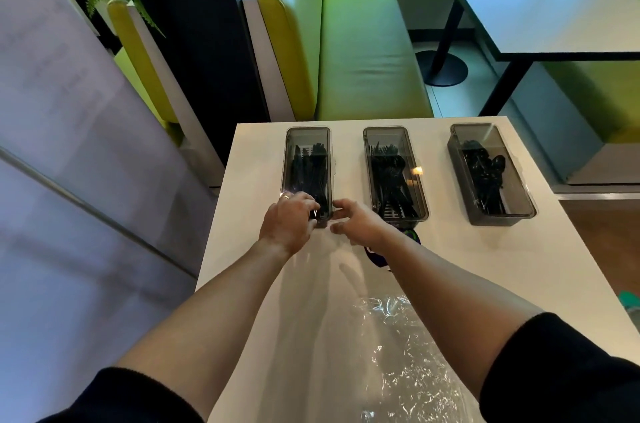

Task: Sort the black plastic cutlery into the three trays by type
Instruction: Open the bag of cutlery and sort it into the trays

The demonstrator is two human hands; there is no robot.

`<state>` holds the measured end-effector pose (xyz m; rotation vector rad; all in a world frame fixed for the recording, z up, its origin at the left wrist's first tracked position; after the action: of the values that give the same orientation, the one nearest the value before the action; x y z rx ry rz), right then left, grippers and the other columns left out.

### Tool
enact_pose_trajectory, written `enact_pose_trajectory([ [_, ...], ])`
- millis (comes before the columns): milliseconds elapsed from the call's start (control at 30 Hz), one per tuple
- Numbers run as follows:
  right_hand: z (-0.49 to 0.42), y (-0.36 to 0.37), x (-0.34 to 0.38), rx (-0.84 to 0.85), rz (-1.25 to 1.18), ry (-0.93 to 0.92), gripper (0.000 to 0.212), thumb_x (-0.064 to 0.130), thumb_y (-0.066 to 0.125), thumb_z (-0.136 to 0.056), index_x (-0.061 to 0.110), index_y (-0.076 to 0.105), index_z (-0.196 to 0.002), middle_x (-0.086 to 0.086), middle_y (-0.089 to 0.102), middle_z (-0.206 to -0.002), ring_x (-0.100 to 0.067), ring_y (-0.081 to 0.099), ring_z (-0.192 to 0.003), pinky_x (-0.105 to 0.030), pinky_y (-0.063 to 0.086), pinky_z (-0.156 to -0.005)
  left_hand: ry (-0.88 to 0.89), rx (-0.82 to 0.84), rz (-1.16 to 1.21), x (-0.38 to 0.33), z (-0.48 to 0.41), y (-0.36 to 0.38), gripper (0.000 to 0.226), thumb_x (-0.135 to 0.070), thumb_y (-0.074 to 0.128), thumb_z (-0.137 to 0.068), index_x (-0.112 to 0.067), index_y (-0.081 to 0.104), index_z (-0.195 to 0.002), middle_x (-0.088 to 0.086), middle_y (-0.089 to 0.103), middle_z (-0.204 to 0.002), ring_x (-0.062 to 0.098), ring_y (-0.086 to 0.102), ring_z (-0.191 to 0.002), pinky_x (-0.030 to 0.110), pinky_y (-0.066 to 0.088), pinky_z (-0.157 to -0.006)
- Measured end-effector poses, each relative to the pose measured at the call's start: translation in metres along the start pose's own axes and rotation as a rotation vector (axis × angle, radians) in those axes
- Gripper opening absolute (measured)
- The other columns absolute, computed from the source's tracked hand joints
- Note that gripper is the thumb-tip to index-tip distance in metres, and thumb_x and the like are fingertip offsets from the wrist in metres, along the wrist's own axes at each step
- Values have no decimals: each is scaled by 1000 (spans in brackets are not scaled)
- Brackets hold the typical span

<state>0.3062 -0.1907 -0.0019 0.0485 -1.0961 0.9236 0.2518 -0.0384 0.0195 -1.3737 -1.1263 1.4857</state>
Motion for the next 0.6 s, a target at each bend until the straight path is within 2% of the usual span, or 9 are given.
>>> enact_pose_trajectory([
  [167, 18, -8, 2, -15, 30, -44, 65, 11, 68, -94, 20, 41, -152, 1, 60, -136, -16, 61, -112, -25, 49, -78, -4, 97, 8, -6, 7, -4, 39, -31, 65, -94, -22, 64, -132, -7, 58, -139, 22, 50, -127, 39, 46, -101],
  [367, 63, -35, 5, -138, 49, -148, 46, 18, 71, -93, 17, 58, -137, 1, 68, -121, -15, 65, -111, -36, 54, -98, -41, 42, 272, -28, 26, -9, 22, -34, 68, -93, -22, 73, -111, -6, 65, -106, 11, 65, -93, 34, 56, -84],
  [467, 90, -52, -8, -149, 103, -128, 41, 18, 72, -92, 15, 62, -132, -2, 70, -120, -16, 65, -110, -29, 53, -93, -58, 90, 372, -44, 41, -5, 26, -38, 69, -92, -21, 72, -111, -6, 67, -107, 12, 65, -95, 38, 57, -86],
  [600, 117, -73, -40, -148, 304, -57, 35, 23, 74, -90, 19, 65, -124, 0, 69, -114, -17, 65, -103, -33, 57, -88, -66, 284, 458, -79, 69, 10, 45, -41, 77, -86, -21, 67, -124, -1, 68, -122, 14, 63, -106, 35, 53, -93],
])
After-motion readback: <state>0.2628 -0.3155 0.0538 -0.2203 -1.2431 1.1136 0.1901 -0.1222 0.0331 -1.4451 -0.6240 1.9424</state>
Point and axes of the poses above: each hand's wrist, its own z-axis away from the middle knuckle, its own y-axis out of the palm, x = y × z, the point moved 3 cm from there along -z, towards the middle knuckle
